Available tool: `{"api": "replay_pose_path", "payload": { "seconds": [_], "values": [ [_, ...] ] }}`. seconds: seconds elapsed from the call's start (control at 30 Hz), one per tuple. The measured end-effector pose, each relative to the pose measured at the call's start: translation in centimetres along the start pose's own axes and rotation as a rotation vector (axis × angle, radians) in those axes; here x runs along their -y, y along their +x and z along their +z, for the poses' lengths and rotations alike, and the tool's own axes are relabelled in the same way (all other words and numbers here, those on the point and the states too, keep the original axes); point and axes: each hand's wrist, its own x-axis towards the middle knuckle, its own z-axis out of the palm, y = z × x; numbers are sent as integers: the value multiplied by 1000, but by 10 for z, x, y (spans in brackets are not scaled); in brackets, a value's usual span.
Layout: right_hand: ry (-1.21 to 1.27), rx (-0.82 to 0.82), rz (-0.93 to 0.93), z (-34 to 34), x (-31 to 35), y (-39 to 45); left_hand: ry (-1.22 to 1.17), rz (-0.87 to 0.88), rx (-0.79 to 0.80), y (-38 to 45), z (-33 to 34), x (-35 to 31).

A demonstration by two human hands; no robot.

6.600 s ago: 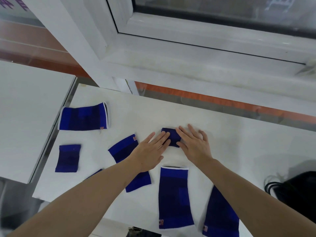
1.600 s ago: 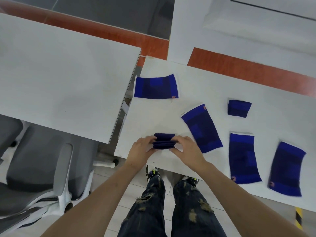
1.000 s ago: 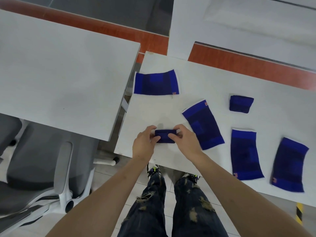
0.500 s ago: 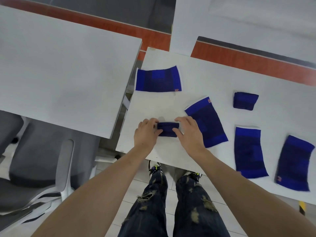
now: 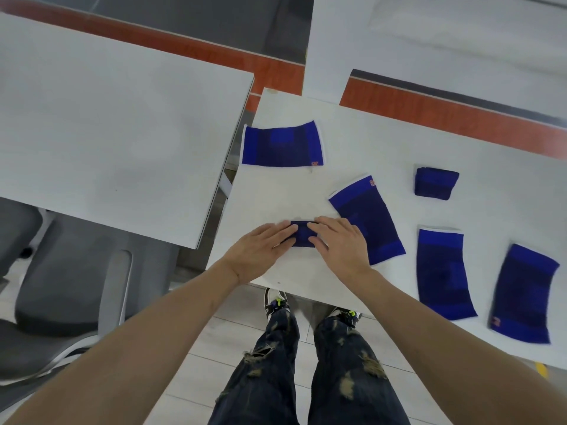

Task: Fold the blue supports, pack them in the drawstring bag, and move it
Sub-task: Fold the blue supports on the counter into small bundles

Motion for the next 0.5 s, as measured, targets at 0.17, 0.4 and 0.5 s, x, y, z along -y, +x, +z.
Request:
{"api": "replay_pose_path", "payload": {
  "seconds": [0.17,0.4,0.5],
  "values": [
    [-87,27,-26,1,1,3,-47,-13,142,-2,-9,0],
    [-136,3,-101,6,-6,3,-102,-103,216,-6,-5,-4],
    [-136,11,-116,6,-8,4,-129,-126,211,-5,-5,-5]
  ]
}}
